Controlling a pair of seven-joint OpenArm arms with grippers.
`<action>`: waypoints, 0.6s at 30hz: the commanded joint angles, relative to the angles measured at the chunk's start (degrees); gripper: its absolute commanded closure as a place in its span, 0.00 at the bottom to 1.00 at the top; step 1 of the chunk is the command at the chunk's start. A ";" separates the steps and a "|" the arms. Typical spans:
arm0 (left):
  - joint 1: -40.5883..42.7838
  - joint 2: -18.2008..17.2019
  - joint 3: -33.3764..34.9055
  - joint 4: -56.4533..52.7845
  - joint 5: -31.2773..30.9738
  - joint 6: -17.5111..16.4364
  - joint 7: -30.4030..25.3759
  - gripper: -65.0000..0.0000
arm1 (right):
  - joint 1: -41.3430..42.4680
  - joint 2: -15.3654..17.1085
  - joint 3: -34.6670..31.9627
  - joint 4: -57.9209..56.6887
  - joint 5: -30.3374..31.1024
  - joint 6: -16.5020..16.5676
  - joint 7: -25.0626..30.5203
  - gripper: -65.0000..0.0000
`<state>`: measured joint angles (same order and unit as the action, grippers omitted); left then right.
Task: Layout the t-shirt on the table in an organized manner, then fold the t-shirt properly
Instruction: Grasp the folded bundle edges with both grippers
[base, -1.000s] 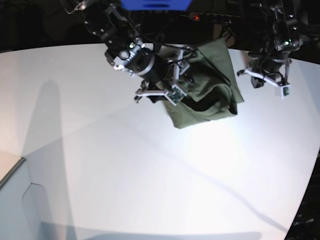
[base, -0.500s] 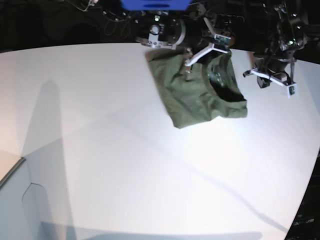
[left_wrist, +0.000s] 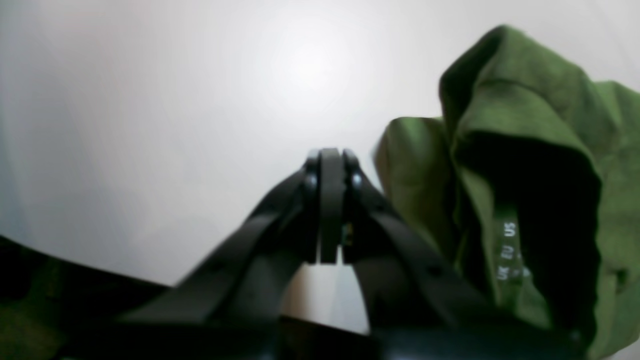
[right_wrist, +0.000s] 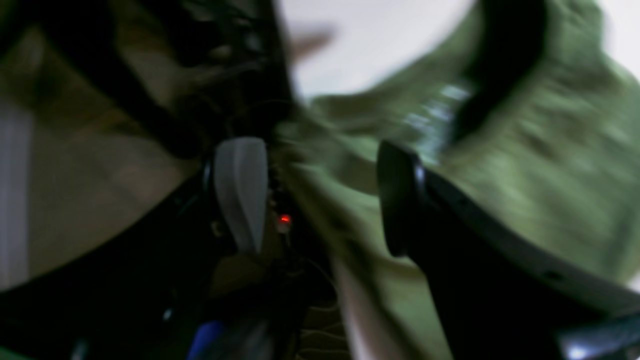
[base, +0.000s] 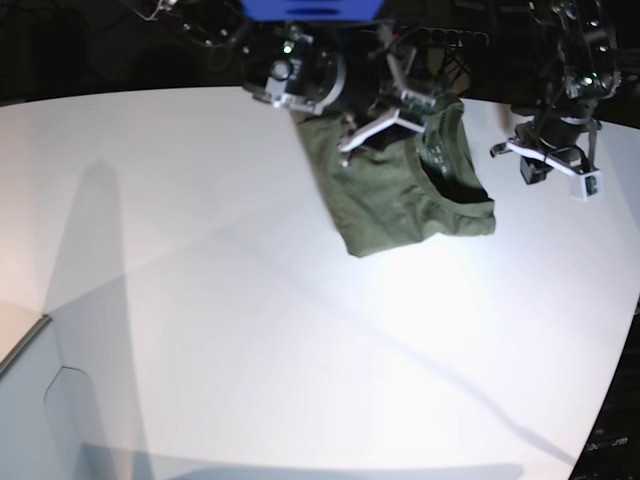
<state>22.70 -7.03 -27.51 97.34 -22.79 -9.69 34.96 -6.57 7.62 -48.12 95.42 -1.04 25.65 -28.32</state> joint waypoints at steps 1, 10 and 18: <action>0.55 -0.58 -1.37 1.08 -0.38 -0.28 -1.16 1.00 | 0.46 -0.54 1.39 1.24 0.73 0.15 1.46 0.46; 2.22 -0.05 -6.21 -0.50 -0.73 -0.28 -1.16 1.00 | 1.86 -5.46 18.98 0.19 0.73 0.15 1.37 0.46; -1.56 1.88 0.47 -6.22 -0.29 0.16 -1.16 1.00 | 3.54 -7.57 24.95 -2.98 0.73 0.15 1.37 0.46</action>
<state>21.67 -4.58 -26.59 89.93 -22.59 -9.23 35.62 -3.84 0.64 -23.03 91.46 -1.10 25.67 -28.69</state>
